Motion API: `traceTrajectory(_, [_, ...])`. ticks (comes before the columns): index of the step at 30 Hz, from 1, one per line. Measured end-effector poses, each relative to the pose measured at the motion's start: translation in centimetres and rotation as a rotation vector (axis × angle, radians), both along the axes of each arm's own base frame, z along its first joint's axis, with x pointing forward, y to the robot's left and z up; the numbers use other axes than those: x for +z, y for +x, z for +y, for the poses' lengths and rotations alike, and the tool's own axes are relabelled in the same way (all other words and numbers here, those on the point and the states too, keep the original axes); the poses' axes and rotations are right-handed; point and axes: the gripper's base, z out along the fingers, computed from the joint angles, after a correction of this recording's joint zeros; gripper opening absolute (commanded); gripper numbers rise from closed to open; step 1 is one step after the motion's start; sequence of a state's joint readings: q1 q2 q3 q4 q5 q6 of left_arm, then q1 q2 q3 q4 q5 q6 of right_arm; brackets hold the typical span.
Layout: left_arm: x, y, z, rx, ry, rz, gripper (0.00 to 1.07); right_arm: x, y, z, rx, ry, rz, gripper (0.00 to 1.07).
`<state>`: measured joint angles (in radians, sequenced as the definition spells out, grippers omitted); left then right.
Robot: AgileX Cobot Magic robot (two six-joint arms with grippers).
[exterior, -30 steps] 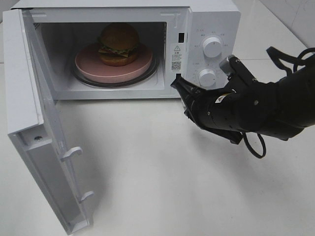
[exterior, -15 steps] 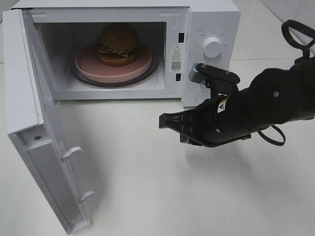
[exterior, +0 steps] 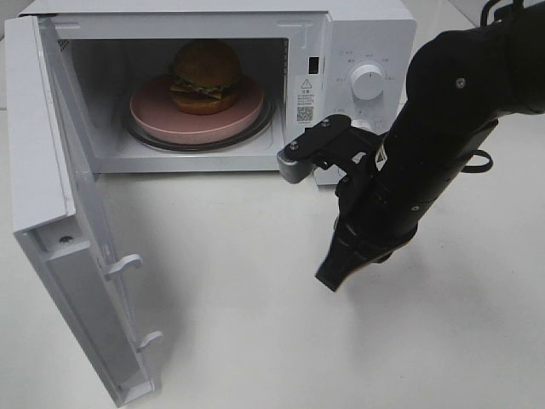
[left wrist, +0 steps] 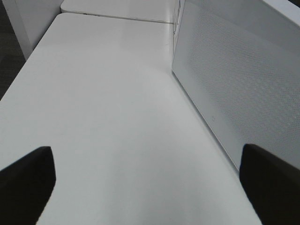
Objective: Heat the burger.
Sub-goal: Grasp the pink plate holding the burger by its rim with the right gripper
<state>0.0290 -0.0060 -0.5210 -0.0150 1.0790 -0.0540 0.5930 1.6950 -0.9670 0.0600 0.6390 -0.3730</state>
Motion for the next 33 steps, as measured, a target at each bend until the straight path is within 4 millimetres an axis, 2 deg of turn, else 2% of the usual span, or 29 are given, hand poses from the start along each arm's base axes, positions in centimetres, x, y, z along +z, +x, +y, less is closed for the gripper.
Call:
traceTrajectory(3, [0.0,0.0,0.0,0.000,0.000,0.000,1.00,0.0,0.0,-0.1,0.057,-0.018,0.000,0.03])
traceTrajectory(5, [0.0,0.0,0.0,0.000,0.000,0.000,1.00,0.1,-0.1,-0.4,0.336,-0.090,-0.021,0.04])
traceTrajectory(6, [0.0,0.0,0.0,0.000,0.000,0.000,1.00,0.1,-0.1,-0.4,0.336,-0.090,-0.021,0.04])
traceTrajectory(8, [0.0,0.0,0.0,0.001,0.001,0.000,1.00,0.2,0.0,-0.4,0.502,-0.124,-0.042,0.05])
traceTrajectory(9, [0.0,0.0,0.0,0.001,0.001,0.000,1.00,0.2,0.0,-0.4,0.502,-0.124,-0.042,0.05])
traceTrajectory(11, [0.0,0.0,0.0,0.001,0.001,0.000,1.00,0.2,0.1,-0.5,0.684,-0.159,-0.070,0.06])
traceTrajectory(12, [0.0,0.0,0.0,0.001,0.001,0.000,1.00,0.2,0.1,-0.5,0.684,-0.159,-0.070,0.06])
traceTrajectory(16, [0.0,0.0,0.0,0.001,0.002,0.000,1.00,0.3,0.4,-0.3,0.863,-0.177,-0.135,0.08])
traceTrajectory(23, [0.0,0.0,0.0,0.002,0.002,0.000,1.00,0.4,1.1,-0.3,0.956,-0.226,-0.216,0.15])
traceTrajectory(25, [0.0,0.0,0.0,0.002,0.002,0.000,1.00,0.5,1.5,-0.4,0.987,-0.260,-0.253,0.21])
traceTrajectory(26, [0.0,0.0,0.0,0.002,0.002,0.000,1.00,0.5,1.5,-0.4,0.987,-0.260,-0.253,0.21])
traceTrajectory(28, [0.0,0.0,0.0,0.002,0.002,0.000,1.00,0.6,1.7,-0.3,0.990,-0.266,-0.286,0.34])
traceTrajectory(29, [0.0,0.0,0.0,0.002,0.002,0.000,1.00,0.6,1.7,-0.3,0.990,-0.266,-0.286,0.34])
traceTrajectory(30, [0.0,0.0,0.0,0.002,0.002,0.000,1.00,0.7,1.9,-0.1,0.983,-0.262,-0.314,0.46])
traceTrajectory(31, [0.0,0.0,0.0,0.002,0.002,0.000,1.00,0.7,2.0,-0.1,0.982,-0.262,-0.328,0.52])
traceTrajectory(32, [0.0,0.0,0.0,0.002,0.002,0.000,1.00,0.7,2.0,-0.1,0.982,-0.262,-0.328,0.52])
traceTrajectory(33, [0.0,0.0,0.0,0.002,0.002,0.000,1.00,0.8,2.2,0.0,0.970,-0.263,-0.357,0.65])
